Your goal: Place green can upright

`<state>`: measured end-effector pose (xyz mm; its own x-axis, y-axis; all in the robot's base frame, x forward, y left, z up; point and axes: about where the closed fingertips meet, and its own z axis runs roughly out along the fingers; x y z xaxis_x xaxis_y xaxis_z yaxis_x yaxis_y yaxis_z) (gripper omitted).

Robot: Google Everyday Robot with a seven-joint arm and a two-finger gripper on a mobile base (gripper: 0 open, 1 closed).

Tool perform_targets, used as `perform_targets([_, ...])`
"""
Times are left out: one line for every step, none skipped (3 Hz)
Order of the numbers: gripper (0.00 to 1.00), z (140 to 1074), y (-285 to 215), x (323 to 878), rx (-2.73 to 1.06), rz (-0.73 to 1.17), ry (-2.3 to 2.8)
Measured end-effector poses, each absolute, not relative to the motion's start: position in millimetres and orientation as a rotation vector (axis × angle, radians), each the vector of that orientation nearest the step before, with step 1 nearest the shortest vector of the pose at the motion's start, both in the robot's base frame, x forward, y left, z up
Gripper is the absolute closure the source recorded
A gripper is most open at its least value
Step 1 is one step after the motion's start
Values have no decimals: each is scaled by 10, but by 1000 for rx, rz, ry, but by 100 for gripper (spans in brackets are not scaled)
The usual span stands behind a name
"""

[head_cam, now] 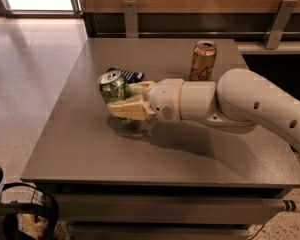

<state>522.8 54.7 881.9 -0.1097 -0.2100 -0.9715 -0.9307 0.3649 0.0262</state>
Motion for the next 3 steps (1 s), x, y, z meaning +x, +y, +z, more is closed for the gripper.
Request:
perform_targets([100, 8829, 689, 5285, -1108, 864, 1558])
perform_targets([100, 8821, 722, 5303, -1118, 868, 1557])
perform_targets([100, 8740, 689, 5338, -1100, 876, 1574])
